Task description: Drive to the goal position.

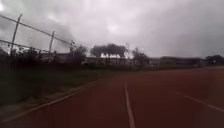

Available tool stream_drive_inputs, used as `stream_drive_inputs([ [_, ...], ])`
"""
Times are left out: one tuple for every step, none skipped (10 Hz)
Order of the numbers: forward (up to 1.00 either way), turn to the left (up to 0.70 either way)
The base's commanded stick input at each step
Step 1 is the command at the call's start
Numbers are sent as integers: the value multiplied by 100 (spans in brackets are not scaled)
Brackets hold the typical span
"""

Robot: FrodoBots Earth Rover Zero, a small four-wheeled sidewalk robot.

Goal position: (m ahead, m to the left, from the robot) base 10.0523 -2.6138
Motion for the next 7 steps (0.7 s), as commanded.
stream_drive_inputs([
  [50, 0],
  [50, 0],
  [50, 0],
  [50, 0],
  [50, 0],
  [50, 0],
  [50, 0],
])
